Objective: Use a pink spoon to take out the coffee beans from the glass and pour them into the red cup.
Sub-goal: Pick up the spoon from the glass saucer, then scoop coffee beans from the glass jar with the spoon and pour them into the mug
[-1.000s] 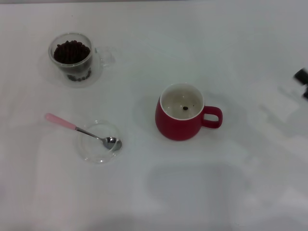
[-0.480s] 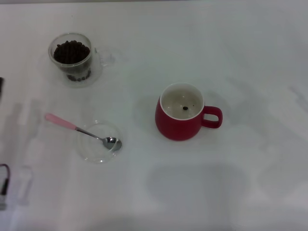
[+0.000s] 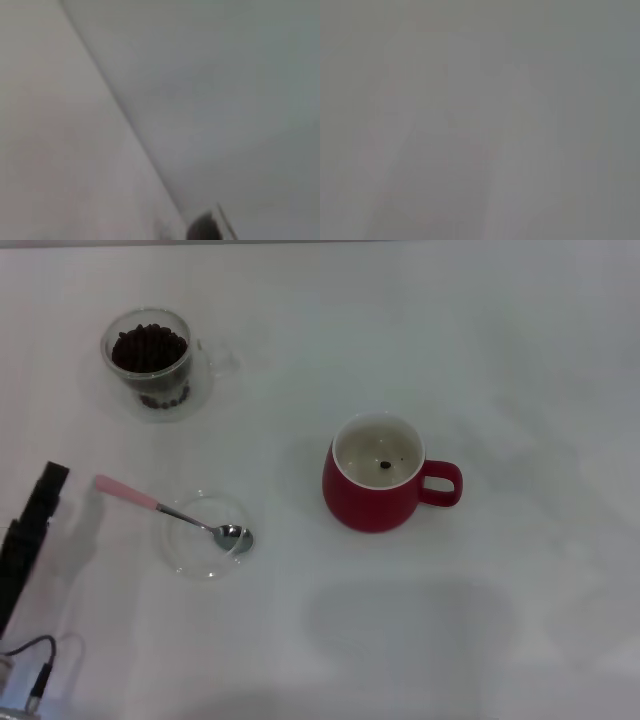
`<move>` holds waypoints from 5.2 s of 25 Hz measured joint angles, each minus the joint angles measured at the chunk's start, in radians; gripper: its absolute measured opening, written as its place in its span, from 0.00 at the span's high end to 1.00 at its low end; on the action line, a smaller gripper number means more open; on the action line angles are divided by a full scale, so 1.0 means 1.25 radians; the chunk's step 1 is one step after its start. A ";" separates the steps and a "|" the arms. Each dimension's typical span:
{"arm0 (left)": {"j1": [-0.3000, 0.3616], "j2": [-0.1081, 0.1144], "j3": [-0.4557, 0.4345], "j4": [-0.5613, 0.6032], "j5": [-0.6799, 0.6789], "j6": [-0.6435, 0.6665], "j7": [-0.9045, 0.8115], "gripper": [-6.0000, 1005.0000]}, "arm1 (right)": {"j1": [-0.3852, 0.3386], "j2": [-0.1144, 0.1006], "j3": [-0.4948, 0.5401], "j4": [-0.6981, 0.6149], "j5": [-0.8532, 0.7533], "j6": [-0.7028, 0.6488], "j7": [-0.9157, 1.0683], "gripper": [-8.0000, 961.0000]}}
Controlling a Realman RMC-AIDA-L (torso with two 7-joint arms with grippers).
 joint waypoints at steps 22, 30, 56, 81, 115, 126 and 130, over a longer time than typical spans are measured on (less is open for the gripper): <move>-0.075 0.002 0.113 0.106 0.105 -0.097 -0.139 0.33 | -0.020 0.027 0.005 0.005 -0.006 -0.046 -0.006 0.25; -0.080 0.001 0.115 0.120 0.116 -0.104 -0.142 0.35 | -0.026 0.030 0.005 0.006 -0.002 -0.046 -0.007 0.25; -0.053 0.002 0.107 0.139 0.103 -0.104 -0.136 0.85 | -0.026 0.044 0.006 0.000 -0.001 -0.054 -0.007 0.25; -0.009 0.088 0.112 0.544 0.139 0.055 -0.362 0.86 | -0.018 0.065 -0.002 -0.003 -0.017 -0.069 -0.018 0.25; -0.334 0.120 0.115 0.673 0.551 -0.353 -0.671 0.86 | -0.041 0.096 -0.078 0.039 -0.031 -0.137 0.019 0.26; -0.329 0.080 0.108 0.661 0.541 -0.392 -0.664 0.86 | -0.036 0.096 -0.086 0.048 -0.031 -0.136 0.022 0.26; -0.323 0.069 0.092 0.631 0.538 -0.394 -0.677 0.86 | -0.033 0.096 -0.086 0.049 -0.031 -0.130 0.023 0.26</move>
